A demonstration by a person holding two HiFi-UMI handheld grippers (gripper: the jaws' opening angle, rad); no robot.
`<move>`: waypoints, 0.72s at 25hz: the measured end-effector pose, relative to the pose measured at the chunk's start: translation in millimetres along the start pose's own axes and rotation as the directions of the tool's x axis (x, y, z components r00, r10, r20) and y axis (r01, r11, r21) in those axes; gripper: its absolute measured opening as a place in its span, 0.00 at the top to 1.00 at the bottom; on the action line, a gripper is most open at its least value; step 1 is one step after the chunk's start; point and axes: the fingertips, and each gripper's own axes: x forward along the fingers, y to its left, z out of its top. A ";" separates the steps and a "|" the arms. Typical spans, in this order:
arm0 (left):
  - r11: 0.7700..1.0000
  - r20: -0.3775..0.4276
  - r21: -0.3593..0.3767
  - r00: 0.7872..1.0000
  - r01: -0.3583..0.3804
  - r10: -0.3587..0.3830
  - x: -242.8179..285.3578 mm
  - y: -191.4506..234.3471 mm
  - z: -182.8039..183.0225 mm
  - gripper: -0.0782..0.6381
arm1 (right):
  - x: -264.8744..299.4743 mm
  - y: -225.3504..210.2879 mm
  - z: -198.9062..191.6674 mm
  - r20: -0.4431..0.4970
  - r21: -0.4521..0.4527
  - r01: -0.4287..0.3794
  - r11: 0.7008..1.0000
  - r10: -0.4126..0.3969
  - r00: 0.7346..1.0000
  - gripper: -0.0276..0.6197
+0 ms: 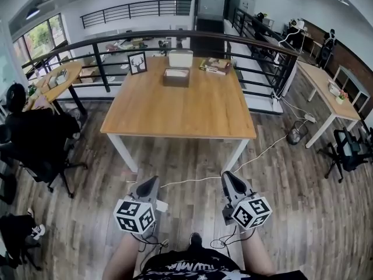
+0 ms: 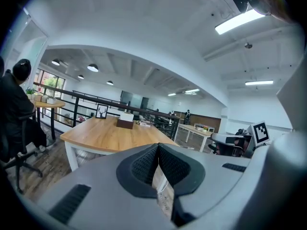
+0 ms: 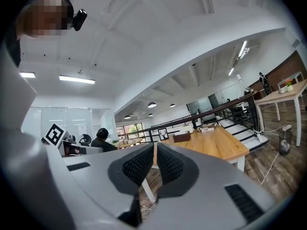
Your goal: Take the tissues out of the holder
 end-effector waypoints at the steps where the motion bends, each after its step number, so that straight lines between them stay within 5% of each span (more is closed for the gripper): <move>1: 1.000 0.000 0.000 1.000 -0.003 0.003 8.2 -2.3 2.2 0.87 | 2.2 -7.9 1.8 -0.002 -0.001 -0.004 1.000 0.004 1.000 0.91; 13: 0.998 -0.007 0.007 0.998 -0.066 0.066 70.4 -24.6 9.7 0.87 | 18.1 -91.3 5.0 -0.048 0.016 -0.047 0.999 0.047 0.998 0.91; 18: 0.998 -0.031 0.015 0.997 -0.068 0.069 74.0 -23.5 10.0 0.87 | 32.2 -83.1 4.1 -0.078 0.002 -0.085 0.996 0.085 0.993 0.91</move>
